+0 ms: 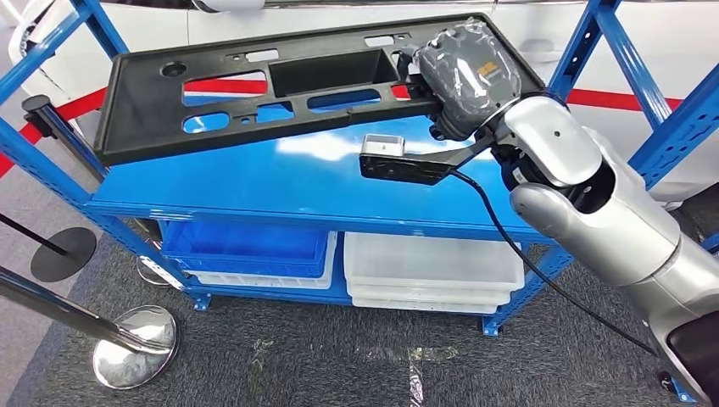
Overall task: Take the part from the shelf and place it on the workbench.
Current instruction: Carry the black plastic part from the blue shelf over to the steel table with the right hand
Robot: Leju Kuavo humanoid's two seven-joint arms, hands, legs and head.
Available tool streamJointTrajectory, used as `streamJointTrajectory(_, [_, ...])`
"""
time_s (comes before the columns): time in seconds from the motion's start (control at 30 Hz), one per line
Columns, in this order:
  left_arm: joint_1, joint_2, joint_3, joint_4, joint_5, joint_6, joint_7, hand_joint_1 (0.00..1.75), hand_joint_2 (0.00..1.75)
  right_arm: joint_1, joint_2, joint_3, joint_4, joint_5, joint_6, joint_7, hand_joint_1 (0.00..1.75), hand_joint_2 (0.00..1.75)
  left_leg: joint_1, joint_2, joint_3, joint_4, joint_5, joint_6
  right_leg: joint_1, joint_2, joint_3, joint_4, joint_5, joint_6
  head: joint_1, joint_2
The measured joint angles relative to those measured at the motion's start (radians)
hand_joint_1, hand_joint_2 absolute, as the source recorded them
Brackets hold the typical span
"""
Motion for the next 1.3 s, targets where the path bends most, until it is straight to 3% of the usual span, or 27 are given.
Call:
streamJointTrajectory(0.03, [0.0,0.0,0.0,0.0,0.0,0.0,-0.001,0.0,1.75,0.0,0.0,0.0,0.0,0.001,0.0,-0.001,1.75,1.75,-0.004,0.0,0.01,0.004,0.004,0.006,0.006,0.0,-0.008,0.0,0.007,-0.002,0.0,0.0])
streamJointTrajectory(0.07, [-0.001,0.0,0.0,0.0,0.0,0.0,-0.002,0.0,1.75,0.0,0.0,0.0,0.0,0.002,0.0,-0.001,1.75,1.75,-0.009,0.0,0.039,-0.029,0.023,0.015,0.011,0.0,-0.016,0.0,0.014,-0.004,0.0,0.0])
streamJointTrajectory(0.17, [-0.004,0.002,0.0,0.0,0.0,0.0,-0.002,0.0,1.75,-0.003,-0.001,0.0,0.0,0.003,0.0,-0.002,1.75,1.75,-0.03,0.002,0.164,-0.219,0.074,0.053,0.02,-0.001,-0.031,-0.003,0.035,-0.003,0.001,0.0])
streamJointTrajectory(0.23, [-0.007,0.003,0.0,0.0,0.0,0.001,-0.003,0.0,1.75,-0.005,-0.002,-0.001,0.0,0.003,0.0,-0.002,1.75,1.75,-0.04,0.004,0.186,-0.271,0.083,0.063,0.017,-0.005,-0.031,-0.011,0.051,0.006,-0.001,0.0])
streamJointTrajectory(0.3, [-0.009,0.002,0.0,0.0,0.0,0.001,-0.003,0.0,1.75,-0.005,-0.003,-0.001,0.0,0.003,0.0,-0.002,1.75,1.75,-0.04,0.005,0.183,-0.289,0.108,0.065,0.015,-0.007,-0.03,-0.022,0.066,0.018,-0.003,0.0])
streamJointTrajectory(0.33, [-0.01,0.002,0.0,0.0,0.0,0.001,-0.003,0.0,1.75,-0.006,-0.004,-0.001,0.0,0.003,0.0,-0.002,1.75,1.75,-0.037,0.008,0.182,-0.302,0.122,0.068,0.016,-0.006,-0.034,-0.019,0.056,0.024,-0.002,0.0])
streamJointTrajectory(0.4, [-0.01,0.001,0.0,0.0,0.0,0.001,-0.003,0.0,1.75,-0.009,-0.007,-0.001,0.001,0.003,-0.001,-0.002,1.75,1.75,-0.029,0.014,0.17,-0.321,0.155,0.076,0.016,-0.005,-0.055,0.04,-0.018,0.033,0.001,0.0])
streamJointTrajectory(0.47, [-0.01,0.0,0.0,0.0,0.0,0.001,-0.003,0.0,1.75,-0.009,-0.008,-0.001,0.001,0.003,-0.001,-0.002,1.75,1.75,-0.029,0.016,0.141,-0.321,0.178,0.078,0.01,-0.006,-0.083,0.162,-0.112,0.043,0.004,0.0])
streamJointTrajectory(0.5, [-0.01,0.0,0.0,0.0,0.0,0.001,-0.003,0.0,1.75,-0.009,-0.009,-0.001,0.001,0.003,-0.001,-0.002,1.75,1.75,-0.028,0.016,0.125,-0.317,0.187,0.075,0.006,-0.007,-0.088,0.214,-0.13,0.047,0.004,0.0])
streamJointTrajectory(0.53, [-0.01,-0.001,0.0,0.0,0.0,0.001,-0.003,0.0,1.75,-0.008,-0.009,-0.001,0.001,0.003,-0.001,-0.002,1.75,1.75,-0.026,0.016,0.108,-0.311,0.196,0.073,0.001,-0.007,-0.08,0.239,-0.126,0.052,0.004,0.0])
streamJointTrajectory(0.6, [-0.009,-0.002,0.0,0.0,0.0,0.001,-0.003,0.0,1.75,-0.008,-0.01,-0.001,0.002,0.003,0.0,-0.002,1.75,1.75,-0.019,0.016,0.076,-0.295,0.209,0.063,-0.007,-0.007,-0.017,0.189,-0.08,0.062,0.004,0.0])
streamJointTrajectory(0.67, [-0.01,-0.002,0.0,0.0,0.0,0.001,-0.003,0.0,1.75,-0.009,-0.01,-0.001,0.001,0.003,-0.001,-0.002,1.75,1.75,-0.016,0.014,0.047,-0.274,0.217,0.051,-0.01,-0.006,0.07,0.068,-0.073,0.067,0.004,0.0])
streamJointTrajectory(0.73, [-0.01,-0.001,0.0,0.0,0.0,0.001,-0.003,0.0,1.75,-0.009,-0.009,-0.002,0.0,0.003,-0.001,-0.002,1.75,1.75,-0.017,0.011,0.031,-0.262,0.228,0.037,-0.005,-0.003,0.106,0.001,-0.089,0.056,0.005,0.0])
streamJointTrajectory(0.8, [-0.007,-0.001,0.0,0.0,0.0,0.001,-0.003,0.0,1.75,-0.009,-0.01,-0.002,0.0,0.003,-0.001,-0.002,1.75,1.75,-0.015,0.008,0.024,-0.264,0.242,0.022,-0.003,-0.003,0.097,-0.005,-0.078,0.033,0.006,0.0])
streamJointTrajectory(0.83, [-0.005,-0.002,0.0,0.001,0.0,0.001,-0.003,0.0,1.75,-0.009,-0.01,-0.002,0.001,0.003,-0.001,-0.002,1.75,1.75,-0.013,0.007,0.017,-0.259,0.234,0.017,-0.004,-0.005,0.089,-0.006,-0.068,0.022,0.005,0.0])
streamJointTrajectory(0.87, [-0.004,-0.002,0.0,0.001,0.001,0.001,-0.003,0.0,1.75,-0.01,-0.01,-0.001,0.001,0.003,-0.001,-0.002,1.75,1.75,-0.011,0.007,0.007,-0.24,0.208,0.012,-0.005,-0.006,0.08,-0.009,-0.057,0.012,0.005,0.0])
streamJointTrajectory(0.97, [-0.003,-0.004,0.0,0.001,0.001,0.001,-0.003,0.0,1.75,-0.01,-0.009,-0.001,0.001,0.003,-0.001,-0.002,1.75,1.75,-0.009,0.006,-0.038,-0.078,0.065,0.003,-0.003,-0.007,0.041,-0.011,-0.023,-0.004,0.001,0.0])
streamJointTrajectory(1.0, [-0.004,-0.004,0.0,0.001,0.0,0.001,-0.003,0.0,1.75,-0.01,-0.009,-0.001,0.001,0.003,-0.001,-0.002,1.75,1.75,-0.009,0.006,-0.045,-0.021,0.038,0.002,-0.001,-0.007,0.027,-0.011,-0.011,-0.004,0.001,0.0])
streamJointTrajectory(1.03, [-0.004,-0.004,0.0,0.001,0.0,0.001,-0.003,0.0,1.75,-0.009,-0.009,-0.001,0.001,0.003,-0.001,-0.002,1.75,1.75,-0.009,0.006,-0.039,0.01,0.037,0.003,0.0,-0.007,0.012,-0.01,-0.001,-0.004,0.001,0.0])
streamJointTrajectory(1.07, [-0.005,-0.004,0.0,0.001,0.0,0.001,-0.003,0.0,1.75,-0.009,-0.009,-0.001,0.002,0.003,-0.001,-0.002,1.75,1.75,-0.01,0.006,-0.018,0.01,0.055,0.006,0.001,-0.007,-0.002,-0.009,0.01,-0.003,0.001,0.0])
streamJointTrajectory(1.13, [-0.006,-0.004,0.0,0.001,0.0,0.001,-0.003,0.0,1.75,-0.009,-0.01,-0.001,0.001,0.003,-0.001,-0.002,1.75,1.75,-0.013,0.005,0.07,-0.08,0.098,0.017,0.003,-0.007,-0.026,-0.007,0.03,0.0,0.001,0.0])
streamJointTrajectory(1.2, [-0.009,-0.002,0.0,0.001,0.0,0.001,-0.004,0.0,1.75,-0.009,-0.01,-0.002,0.001,0.004,-0.001,-0.002,1.75,1.75,-0.02,0.004,0.171,-0.217,0.091,0.029,0.004,-0.009,-0.038,-0.009,0.048,0.008,0.002,0.0])
streamJointTrajectory(1.23, [-0.01,-0.001,0.0,0.001,0.0,0.001,-0.004,0.0,1.75,-0.01,-0.01,-0.002,0.0,0.004,-0.001,-0.002,1.75,1.75,-0.025,0.003,0.198,-0.262,0.08,0.034,0.003,-0.01,-0.039,-0.013,0.057,0.014,0.001,0.0])
streamJointTrajectory(1.3, [-0.011,-0.001,0.0,0.001,0.0,0.002,-0.004,0.0,1.75,-0.009,-0.011,-0.003,0.0,0.003,-0.001,-0.002,1.75,1.75,-0.029,0.002,0.201,-0.289,0.088,0.042,0.002,-0.012,-0.038,-0.026,0.078,0.028,-0.001,0.0])
